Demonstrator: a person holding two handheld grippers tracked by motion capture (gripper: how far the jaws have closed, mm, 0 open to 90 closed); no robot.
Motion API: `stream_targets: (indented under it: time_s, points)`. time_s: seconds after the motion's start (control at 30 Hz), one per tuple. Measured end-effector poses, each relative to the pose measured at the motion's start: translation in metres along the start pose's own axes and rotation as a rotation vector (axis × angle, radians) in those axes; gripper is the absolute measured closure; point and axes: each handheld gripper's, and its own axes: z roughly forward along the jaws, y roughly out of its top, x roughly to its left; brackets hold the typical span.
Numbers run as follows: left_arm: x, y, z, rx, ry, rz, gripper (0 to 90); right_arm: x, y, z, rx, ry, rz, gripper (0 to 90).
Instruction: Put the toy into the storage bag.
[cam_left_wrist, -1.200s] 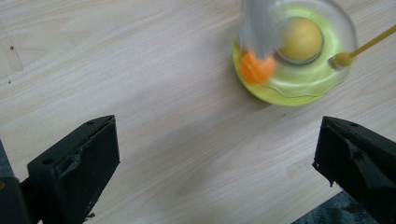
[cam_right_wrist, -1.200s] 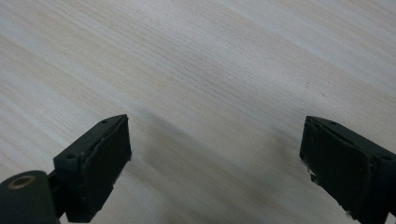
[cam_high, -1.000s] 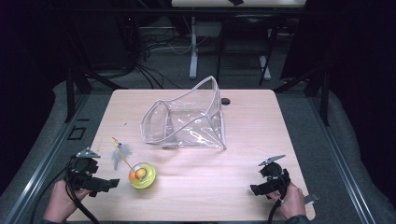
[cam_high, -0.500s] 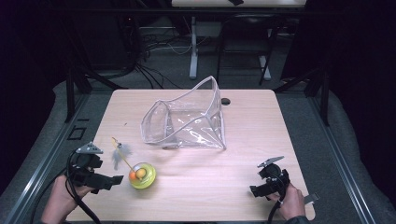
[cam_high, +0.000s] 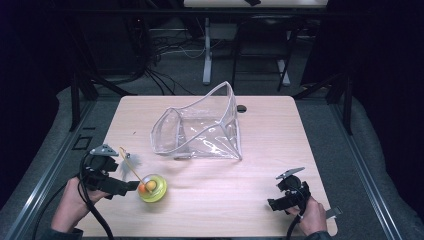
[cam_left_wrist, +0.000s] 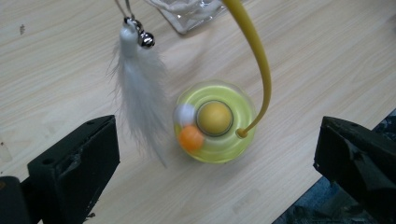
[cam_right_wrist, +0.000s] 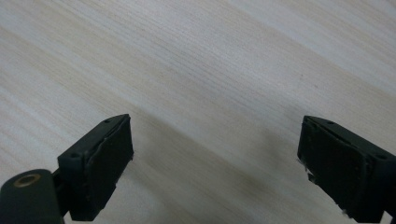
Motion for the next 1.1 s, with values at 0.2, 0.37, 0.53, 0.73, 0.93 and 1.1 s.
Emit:
stream_targets:
  time_s: [0.2,0.37,0.53,0.73,0.93,1.1]
  points:
    - [-0.001,0.003,0.009,0.023,-0.024,0.009,2.1,0.000,0.001,0.002,0.000,0.001,-0.007,10.1]
    - [-0.003,0.002,0.013,0.017,-0.023,0.021,14.5,0.001,0.002,0.001,0.003,-0.003,-0.011,10.5]
    - [-0.010,0.003,0.016,0.025,-0.015,0.046,33.3,-0.001,-0.001,0.000,0.010,-0.001,-0.009,11.2]
    - [-0.011,0.000,0.018,0.023,-0.015,0.050,48.5,0.000,-0.001,0.001,0.001,0.004,-0.008,11.7]
    - [-0.011,-0.003,0.016,-0.001,-0.044,0.055,58.4,0.001,0.001,0.002,0.015,0.000,-0.017,12.7]
    - [-0.013,-0.002,0.016,-0.018,-0.044,0.062,63.5,0.000,0.001,0.001,0.015,0.006,-0.015,13.0]
